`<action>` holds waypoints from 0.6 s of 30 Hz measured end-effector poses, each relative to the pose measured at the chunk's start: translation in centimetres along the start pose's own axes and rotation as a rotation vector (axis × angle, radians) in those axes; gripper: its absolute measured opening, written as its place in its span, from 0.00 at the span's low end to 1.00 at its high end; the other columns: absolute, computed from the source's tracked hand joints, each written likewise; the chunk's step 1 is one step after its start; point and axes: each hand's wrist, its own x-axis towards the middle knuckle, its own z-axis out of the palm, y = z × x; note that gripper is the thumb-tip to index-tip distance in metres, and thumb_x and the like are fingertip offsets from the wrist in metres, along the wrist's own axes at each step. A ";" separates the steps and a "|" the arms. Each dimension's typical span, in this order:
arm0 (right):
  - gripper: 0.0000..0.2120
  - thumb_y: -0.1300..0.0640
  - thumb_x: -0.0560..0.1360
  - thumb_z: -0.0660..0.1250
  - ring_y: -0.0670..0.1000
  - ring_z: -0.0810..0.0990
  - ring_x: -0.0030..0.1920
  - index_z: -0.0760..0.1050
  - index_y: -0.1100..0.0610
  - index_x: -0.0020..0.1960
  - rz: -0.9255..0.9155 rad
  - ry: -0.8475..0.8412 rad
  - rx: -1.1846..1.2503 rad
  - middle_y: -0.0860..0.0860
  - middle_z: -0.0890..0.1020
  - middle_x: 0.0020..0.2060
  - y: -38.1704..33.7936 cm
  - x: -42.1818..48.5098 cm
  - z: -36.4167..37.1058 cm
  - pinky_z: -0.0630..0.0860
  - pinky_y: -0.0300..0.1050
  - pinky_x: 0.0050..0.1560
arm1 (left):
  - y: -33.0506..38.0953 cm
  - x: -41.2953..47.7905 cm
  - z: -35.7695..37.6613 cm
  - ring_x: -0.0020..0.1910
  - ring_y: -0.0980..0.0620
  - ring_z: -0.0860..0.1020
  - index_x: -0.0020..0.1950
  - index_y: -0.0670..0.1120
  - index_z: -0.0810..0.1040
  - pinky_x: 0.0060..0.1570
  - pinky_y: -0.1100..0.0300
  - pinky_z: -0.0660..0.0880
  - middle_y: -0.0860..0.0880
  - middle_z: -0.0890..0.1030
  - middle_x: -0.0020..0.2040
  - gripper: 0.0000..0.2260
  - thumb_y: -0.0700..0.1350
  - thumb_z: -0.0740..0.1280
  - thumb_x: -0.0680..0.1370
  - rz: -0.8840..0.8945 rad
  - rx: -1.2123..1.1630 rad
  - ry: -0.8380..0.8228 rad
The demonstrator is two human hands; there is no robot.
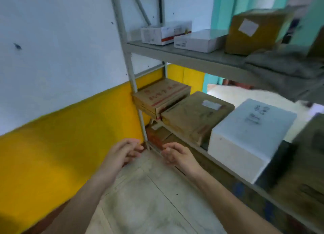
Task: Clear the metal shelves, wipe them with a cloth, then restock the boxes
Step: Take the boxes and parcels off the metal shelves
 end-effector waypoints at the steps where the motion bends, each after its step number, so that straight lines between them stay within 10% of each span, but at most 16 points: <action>1: 0.09 0.56 0.84 0.62 0.53 0.86 0.50 0.79 0.54 0.60 0.027 0.104 0.025 0.54 0.86 0.51 0.8 -1.3 -1.8 0.81 0.55 0.56 | 0.1 1.8 2.6 0.48 0.43 0.83 0.56 0.44 0.83 0.50 0.51 0.77 0.44 0.86 0.50 0.09 0.42 0.63 0.83 -0.015 -0.003 -0.092; 10: 0.10 0.59 0.84 0.61 0.49 0.84 0.41 0.79 0.60 0.60 0.172 1.023 0.236 0.56 0.87 0.47 6.2 -24.7 -11.6 0.77 0.35 0.35 | -0.4 -5.5 26.5 0.45 0.45 0.83 0.53 0.41 0.81 0.47 0.54 0.77 0.42 0.85 0.49 0.09 0.40 0.61 0.84 0.027 -0.041 -0.941; 18: 0.10 0.62 0.83 0.60 0.54 0.85 0.42 0.79 0.62 0.59 0.217 1.364 0.451 0.56 0.87 0.45 13.0 -39.4 -11.2 0.81 0.47 0.43 | -3.1 -19.2 34.4 0.45 0.48 0.84 0.54 0.43 0.82 0.46 0.57 0.79 0.46 0.86 0.47 0.09 0.39 0.62 0.83 -0.037 0.105 -1.286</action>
